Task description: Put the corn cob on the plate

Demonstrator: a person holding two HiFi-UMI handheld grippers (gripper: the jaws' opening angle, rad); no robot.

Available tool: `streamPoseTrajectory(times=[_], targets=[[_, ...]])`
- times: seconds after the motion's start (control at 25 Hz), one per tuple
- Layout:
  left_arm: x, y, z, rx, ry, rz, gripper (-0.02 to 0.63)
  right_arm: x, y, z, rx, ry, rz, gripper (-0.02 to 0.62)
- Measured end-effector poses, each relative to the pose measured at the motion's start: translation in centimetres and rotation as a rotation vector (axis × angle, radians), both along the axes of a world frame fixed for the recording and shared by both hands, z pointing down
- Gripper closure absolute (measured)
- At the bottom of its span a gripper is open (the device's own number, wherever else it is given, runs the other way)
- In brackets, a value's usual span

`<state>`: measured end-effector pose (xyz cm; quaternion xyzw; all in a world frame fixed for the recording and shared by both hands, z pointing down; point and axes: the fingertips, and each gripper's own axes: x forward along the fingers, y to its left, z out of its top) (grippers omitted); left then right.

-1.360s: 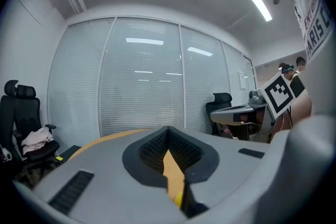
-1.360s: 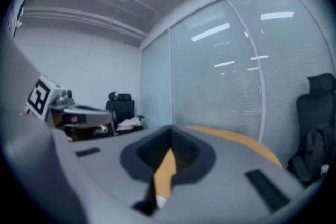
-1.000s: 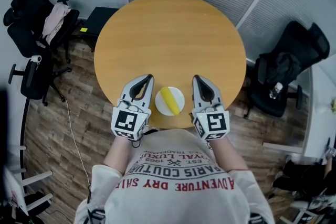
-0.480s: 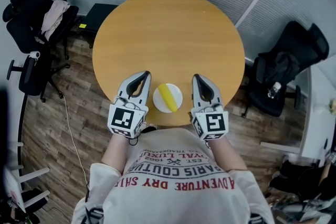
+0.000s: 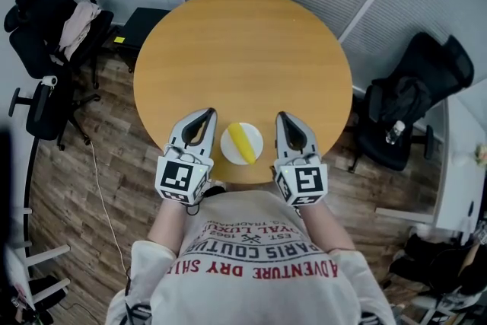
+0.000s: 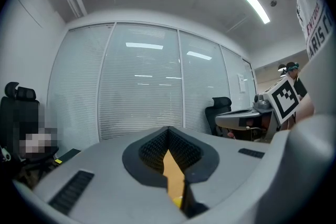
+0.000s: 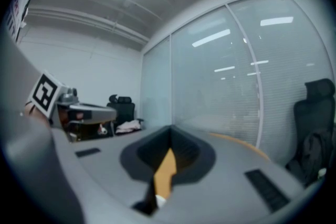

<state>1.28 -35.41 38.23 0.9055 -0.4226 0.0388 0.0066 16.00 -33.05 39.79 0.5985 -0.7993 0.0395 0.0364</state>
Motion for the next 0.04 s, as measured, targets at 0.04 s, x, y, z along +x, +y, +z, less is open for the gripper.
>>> streamPoseTrajectory(times=[0.04], targets=[[-0.08,0.13,0.02,-0.001,0.000,0.001,0.574,-0.11,0.05,-0.03,0.000,0.000,0.003,0.568]])
